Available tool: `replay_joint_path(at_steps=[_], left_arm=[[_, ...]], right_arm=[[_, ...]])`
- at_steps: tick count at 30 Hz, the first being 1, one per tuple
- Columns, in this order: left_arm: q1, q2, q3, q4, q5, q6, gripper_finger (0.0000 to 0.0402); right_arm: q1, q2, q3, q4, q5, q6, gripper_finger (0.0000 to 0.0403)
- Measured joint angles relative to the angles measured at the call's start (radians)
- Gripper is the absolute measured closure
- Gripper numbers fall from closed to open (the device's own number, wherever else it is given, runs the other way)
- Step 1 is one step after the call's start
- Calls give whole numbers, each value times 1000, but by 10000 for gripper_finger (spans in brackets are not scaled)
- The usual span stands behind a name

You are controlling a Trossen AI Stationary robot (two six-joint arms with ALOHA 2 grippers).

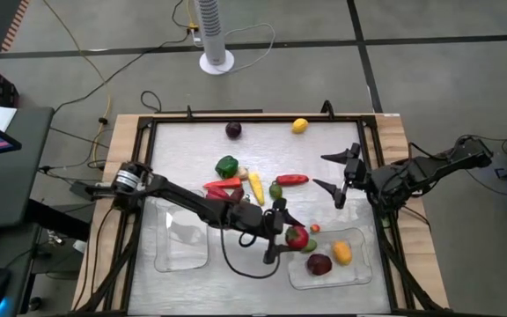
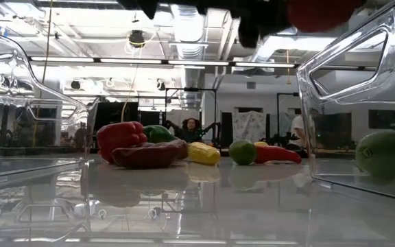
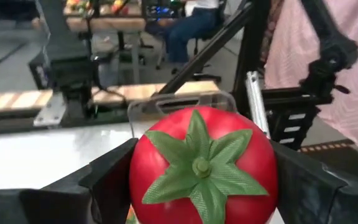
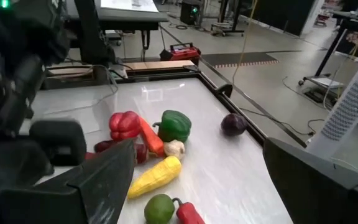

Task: Sort produce into baskets
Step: Put the tomato into the right transparent bin, then put the lime into the right transparent bin

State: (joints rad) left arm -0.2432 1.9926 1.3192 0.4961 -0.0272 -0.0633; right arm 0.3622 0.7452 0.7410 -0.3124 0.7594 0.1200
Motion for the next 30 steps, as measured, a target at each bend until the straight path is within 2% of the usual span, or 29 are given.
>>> replay_joint_path(at_steps=[4, 9, 15, 20, 23, 26, 30], left_arm=[[1, 48, 48, -19, 44, -38, 95], [0, 74, 140, -196, 71, 19, 64], [10, 12, 186, -406, 34, 135, 46], [41, -50, 179, -621, -66, 188, 48], [75, -60, 179, -688, -119, 199, 49], [123, -62, 161, -678, -102, 191, 49], [193, -62, 55, -583, -86, 155, 49]], right_arm=[[0, 0, 0, -1, 2, 3, 24], [0, 0, 0, -1, 2, 3, 24], [5, 0, 0, -37, 2, 23, 24], [5, 0, 0, -55, 3, 37, 24], [4, 0, 0, -51, 3, 36, 24], [2, 0, 0, -48, 3, 37, 24], [3, 0, 0, -45, 4, 37, 24]])
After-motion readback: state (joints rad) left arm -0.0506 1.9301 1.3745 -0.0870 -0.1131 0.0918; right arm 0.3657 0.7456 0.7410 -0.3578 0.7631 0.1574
